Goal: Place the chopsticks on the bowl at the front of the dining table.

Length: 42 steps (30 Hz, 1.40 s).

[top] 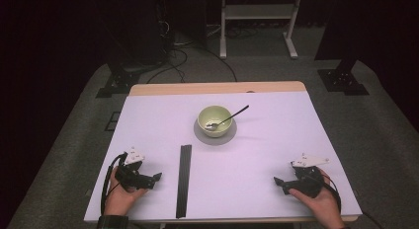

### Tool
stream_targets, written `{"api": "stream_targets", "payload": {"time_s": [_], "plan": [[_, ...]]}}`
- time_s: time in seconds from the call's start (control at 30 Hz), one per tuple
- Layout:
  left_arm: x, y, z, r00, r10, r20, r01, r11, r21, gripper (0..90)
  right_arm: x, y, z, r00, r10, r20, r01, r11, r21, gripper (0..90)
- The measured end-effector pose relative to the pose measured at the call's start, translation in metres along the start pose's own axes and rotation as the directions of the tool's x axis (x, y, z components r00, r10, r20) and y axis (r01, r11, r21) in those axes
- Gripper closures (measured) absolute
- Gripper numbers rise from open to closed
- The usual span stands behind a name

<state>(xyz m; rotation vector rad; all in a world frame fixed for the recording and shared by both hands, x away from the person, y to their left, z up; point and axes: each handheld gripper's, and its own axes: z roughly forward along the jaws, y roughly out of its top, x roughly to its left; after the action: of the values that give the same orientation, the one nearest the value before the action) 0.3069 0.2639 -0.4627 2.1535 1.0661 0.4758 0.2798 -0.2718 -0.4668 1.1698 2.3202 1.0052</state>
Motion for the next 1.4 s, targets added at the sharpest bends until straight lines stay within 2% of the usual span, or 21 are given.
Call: {"api": "stream_targets", "payload": {"time_s": [0.73, 0.87, 1.1, 1.23, 1.4], "plan": [[0.0007, 0.0008, -0.0005, 1.0000, -0.002, 0.000, 0.002, 1.0000, 0.002, 0.0, -0.0002, 0.0000, 0.0001, 1.0000, 0.002, -0.001, -0.002, 1.000, 0.000, 10.6], [0.0003, 0.0016, -0.0015, 0.9999, -0.012, 0.002, 0.012, 0.9998, -0.018, 4.6, -0.0001, 0.0000, 0.0001, 1.0000, 0.001, -0.001, -0.001, 1.000, 0.000, 10.6], [-0.0011, 0.0030, -0.0008, 0.9998, -0.012, 0.018, 0.013, 0.9995, -0.030, 4.7, 0.0000, 0.0000, 0.0000, 1.0000, 0.001, 0.000, -0.001, 1.000, -0.001, 10.7], [-0.0004, 0.0044, -0.0041, 0.9990, -0.034, 0.028, 0.036, 0.9975, -0.060, 4.7, 0.0000, 0.0000, 0.0001, 1.0000, 0.001, 0.000, -0.001, 1.000, -0.001, 10.6], [-0.0011, 0.0053, -0.0048, 0.9985, -0.042, 0.036, 0.044, 0.9970, -0.064, 4.7, 0.0000, 0.0000, 0.0001, 1.0000, 0.002, 0.000, -0.002, 1.000, -0.001, 10.6]]}}
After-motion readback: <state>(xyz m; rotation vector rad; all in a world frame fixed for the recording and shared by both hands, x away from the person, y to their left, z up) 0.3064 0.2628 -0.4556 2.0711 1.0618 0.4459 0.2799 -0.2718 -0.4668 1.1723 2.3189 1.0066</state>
